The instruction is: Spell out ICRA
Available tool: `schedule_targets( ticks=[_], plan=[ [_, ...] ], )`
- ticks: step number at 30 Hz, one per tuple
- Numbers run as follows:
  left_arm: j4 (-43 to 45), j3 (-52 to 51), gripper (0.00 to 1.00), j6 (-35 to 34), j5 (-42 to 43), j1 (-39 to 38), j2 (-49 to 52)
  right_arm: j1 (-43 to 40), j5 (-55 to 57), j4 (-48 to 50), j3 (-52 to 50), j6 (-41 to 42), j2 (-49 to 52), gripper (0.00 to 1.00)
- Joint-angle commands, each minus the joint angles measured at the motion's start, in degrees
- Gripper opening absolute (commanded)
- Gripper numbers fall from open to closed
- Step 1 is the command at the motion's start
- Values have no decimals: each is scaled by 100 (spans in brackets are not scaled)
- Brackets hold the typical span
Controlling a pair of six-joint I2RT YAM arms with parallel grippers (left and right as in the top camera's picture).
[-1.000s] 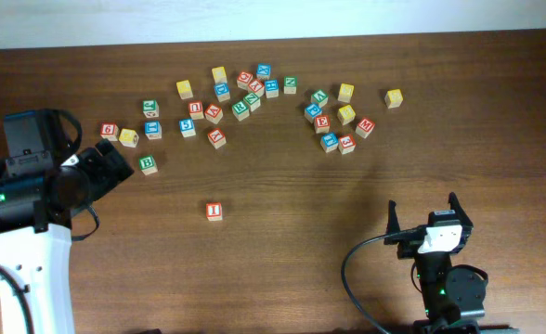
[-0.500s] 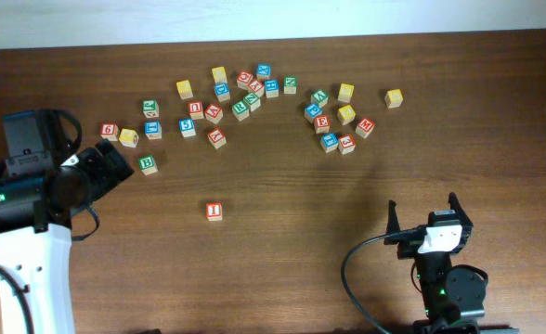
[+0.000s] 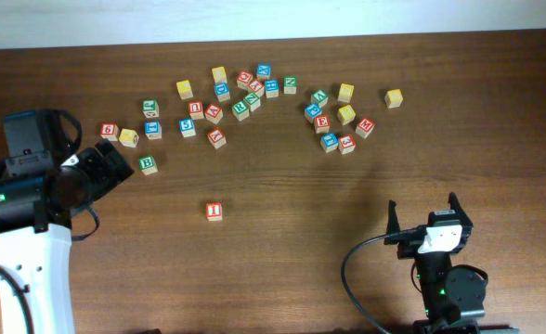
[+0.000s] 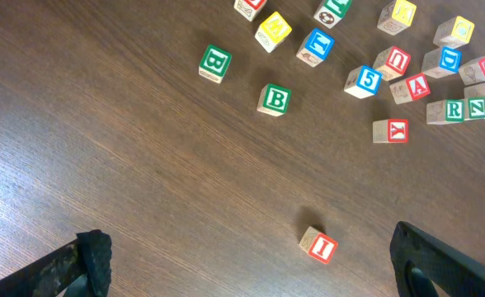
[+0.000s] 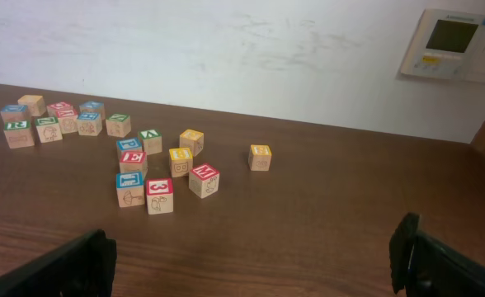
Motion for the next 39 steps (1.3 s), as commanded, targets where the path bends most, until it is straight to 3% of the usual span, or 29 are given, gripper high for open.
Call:
schedule_targets(
  ticks=[1,33,39],
  plan=[
    [-7,-50,99,-70,-57,35,31,-37,-13,-46,-28,24,-17,98],
    [-7,-50,99,-72,-57,35,31,-37,203,4,-28,24,-17,99],
    [-7,-50,99,-70,-57,35,31,-37,-162,-52,-28,50,-17,98]
  ],
)
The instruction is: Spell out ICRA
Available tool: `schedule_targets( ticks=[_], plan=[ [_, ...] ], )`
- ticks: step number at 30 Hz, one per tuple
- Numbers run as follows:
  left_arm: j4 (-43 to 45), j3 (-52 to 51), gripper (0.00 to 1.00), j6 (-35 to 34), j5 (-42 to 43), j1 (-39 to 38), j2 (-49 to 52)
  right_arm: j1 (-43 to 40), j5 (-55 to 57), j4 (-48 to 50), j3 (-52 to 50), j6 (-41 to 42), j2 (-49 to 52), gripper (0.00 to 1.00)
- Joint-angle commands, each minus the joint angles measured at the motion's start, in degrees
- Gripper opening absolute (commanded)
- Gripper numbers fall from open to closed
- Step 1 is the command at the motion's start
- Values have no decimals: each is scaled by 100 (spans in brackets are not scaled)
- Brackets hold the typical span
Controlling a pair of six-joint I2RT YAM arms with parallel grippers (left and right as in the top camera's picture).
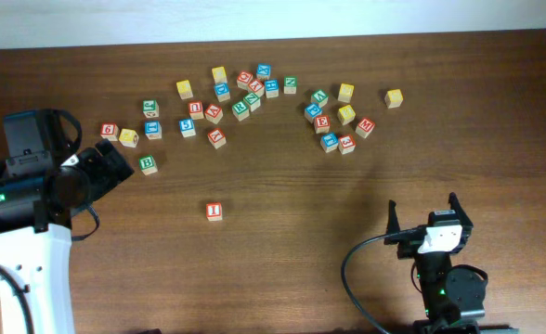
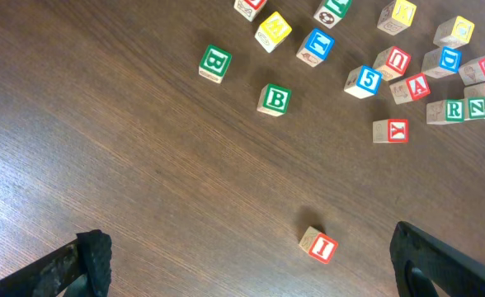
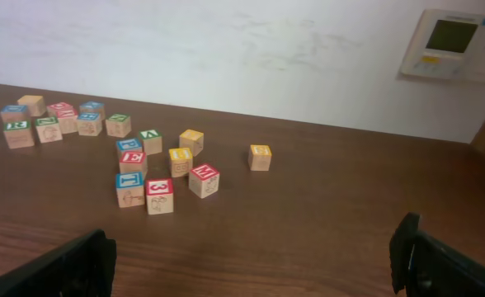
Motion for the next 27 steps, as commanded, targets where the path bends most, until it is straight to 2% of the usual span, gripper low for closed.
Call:
schedule_targets(
  ticks=[1,5,9,13,18,27],
  plan=[
    [-4,-50,99,-70,-57,35,28,-37,-205,-48,-28,96,-17,98],
    [-4,-50,99,-72,-57,35,31,-37,-1602,223,116,413,-17,98],
    [-4,-50,99,-70,-57,35,31,-37,-1609,151,776,409,-11,98],
    [-4,-50,99,-70,-57,35,31,-37,-1781,-529,1923,413,291,98],
    [-4,-50,99,-70,-57,35,28,-37,-1882,-1591,3965,409,1556,98],
    [-4,-50,99,-72,-57,35,28,-37,-2529,-3182,7899,411,5073,98]
  ],
)
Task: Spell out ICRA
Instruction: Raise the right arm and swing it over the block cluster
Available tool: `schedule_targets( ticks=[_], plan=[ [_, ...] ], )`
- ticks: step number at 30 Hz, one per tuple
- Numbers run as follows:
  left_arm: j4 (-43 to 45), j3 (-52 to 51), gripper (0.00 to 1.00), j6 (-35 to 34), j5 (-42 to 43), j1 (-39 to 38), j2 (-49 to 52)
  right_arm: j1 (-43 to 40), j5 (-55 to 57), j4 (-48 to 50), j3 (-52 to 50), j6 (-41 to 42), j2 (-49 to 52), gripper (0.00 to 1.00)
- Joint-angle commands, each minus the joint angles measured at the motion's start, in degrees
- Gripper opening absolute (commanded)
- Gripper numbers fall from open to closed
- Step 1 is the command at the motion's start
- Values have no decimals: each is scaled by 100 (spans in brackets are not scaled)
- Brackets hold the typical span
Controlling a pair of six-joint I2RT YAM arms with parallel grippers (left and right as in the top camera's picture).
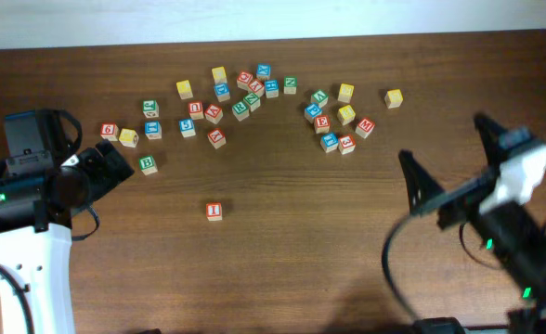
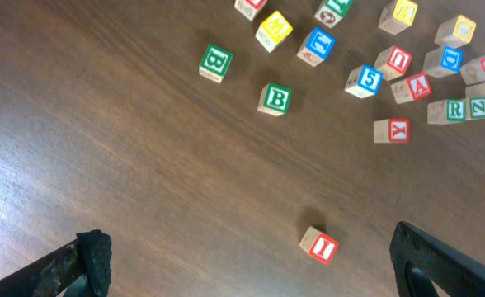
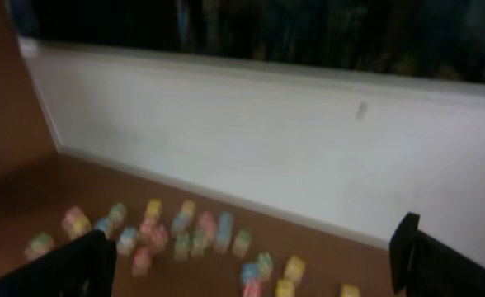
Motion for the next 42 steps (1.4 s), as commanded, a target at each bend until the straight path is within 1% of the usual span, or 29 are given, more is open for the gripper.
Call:
schedule_targets(
  ticks=[1,7,8,11,13,16,20,21,22,23,24,25,28,30,31,32,33,34,35,42],
  plan=[
    [-2,-35,99,-72,-59,35,26,-37,-262,-623,1504,24,1375,98],
    [-2,-35,99,-72,-59,35,24,-35,-262,-2120,4671,22,3849,98],
    [-2,-35,99,-72,-59,35,26,-35,-262,-2433,5410,24,4424,98],
    [-2,-35,99,-70,-61,35,26,-37,-258,-2833,6437,24,5252,98],
    [-2,-35,99,-72,-61,35,26,-37,-256,-2911,6776,24,5670,98],
    [-2,-35,99,-70,-59,35,26,-37,-212,-2855,6800,-57,6067,98],
    [-2,-35,99,-70,-59,35,24,-48,710,-2900,6754,-105,6564,98],
    [-2,-35,99,-72,-59,35,26,-48,933,-2935,6730,-103,6651,96],
    [-2,-35,99,-72,-59,35,24,-48,1169,-3034,6708,-103,6795,68],
    [-2,-35,99,-70,-59,35,26,-48,1290,-3169,6708,-57,6898,31],
    [-2,-35,99,-72,-59,35,26,-48,1390,-3333,6708,20,6992,8],
    [-2,-35,99,-72,-59,35,26,-48,1456,-3491,6708,122,7053,4],
    [-2,-35,99,-72,-59,35,26,-48,1628,-3965,6704,409,7322,4],
    [-2,-35,99,-70,-59,35,26,-46,1681,-4151,6704,417,7499,5],
    [-2,-35,99,-70,-59,35,26,-46,1679,-4221,6699,420,7584,22],
    [-2,-35,99,-70,-59,35,26,-46,1679,-4301,6677,415,7707,62],
    [-2,-35,99,-72,-59,35,26,-46,1679,-4334,6655,415,7794,81],
    [-2,-35,99,-72,-59,35,26,-46,1679,-4380,6653,415,7906,91],
    [-2,-35,99,-70,-59,35,26,-46,1679,-4406,6653,415,7984,98],
    [-2,-35,99,-70,-61,35,26,-33,1576,-4621,6642,413,8485,98]
  ],
)
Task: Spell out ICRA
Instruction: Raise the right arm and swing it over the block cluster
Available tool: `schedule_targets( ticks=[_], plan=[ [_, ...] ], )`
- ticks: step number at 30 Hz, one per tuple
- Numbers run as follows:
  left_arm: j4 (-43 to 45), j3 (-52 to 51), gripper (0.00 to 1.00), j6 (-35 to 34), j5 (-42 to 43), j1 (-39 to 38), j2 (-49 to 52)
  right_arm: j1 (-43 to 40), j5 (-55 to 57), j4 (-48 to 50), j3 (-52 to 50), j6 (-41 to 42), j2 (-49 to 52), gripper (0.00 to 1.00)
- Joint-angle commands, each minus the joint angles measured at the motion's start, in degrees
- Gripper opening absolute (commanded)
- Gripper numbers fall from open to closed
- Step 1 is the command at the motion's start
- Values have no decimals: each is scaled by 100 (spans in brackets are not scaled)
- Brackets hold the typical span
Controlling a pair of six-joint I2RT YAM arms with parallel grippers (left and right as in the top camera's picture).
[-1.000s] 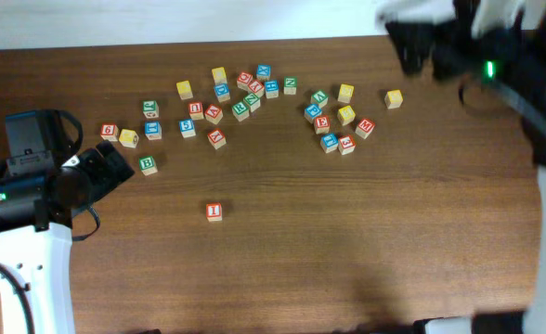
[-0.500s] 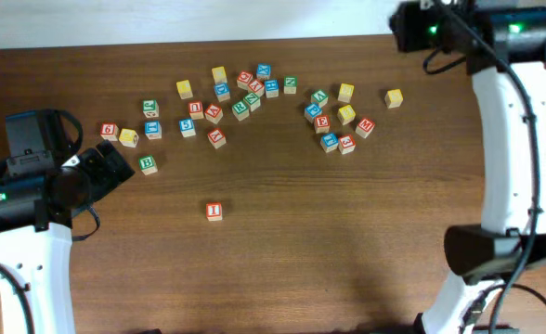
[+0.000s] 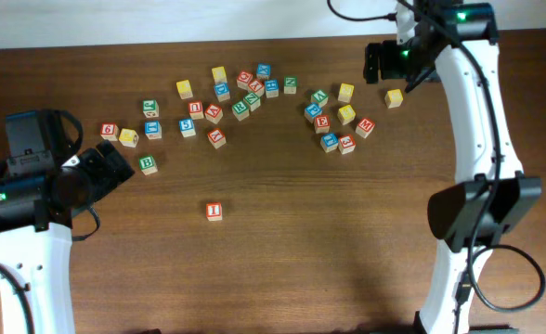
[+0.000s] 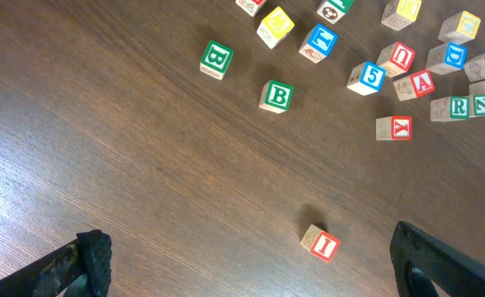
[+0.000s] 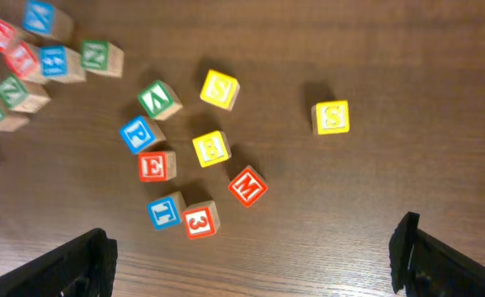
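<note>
A red I block lies alone mid-table, also in the left wrist view. Other letter blocks are scattered at the back; a red A and a green R show among the left cluster. My left gripper hangs open over the left side of the table, nothing between its fingers. My right gripper is stretched to the far back, open, looking down on the right cluster: yellow S, red M, red E, blue P. No C block is readable.
The right arm spans the table's right side from front to back. A green B and a few more blocks lie near the left gripper. The white wall runs along the table's back edge.
My right arm was raised over the right side of the table; now it reaches to the back edge and its camera looks straight down on the right cluster. Left arm and blocks are unchanged.
My right arm sat folded at the front right for the first two moments, its camera level across the table. Then it was lifted, the view blurred toward the wall. Now it hangs over the right cluster. The left arm and the I block stayed put throughout.
</note>
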Motion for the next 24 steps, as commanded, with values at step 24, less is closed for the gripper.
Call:
schedule_targets(
  ticks=[24],
  plan=[
    [11,-17,99,-72,-59,35,15,42,-466,282,-1709,352,466,80]
  ],
)
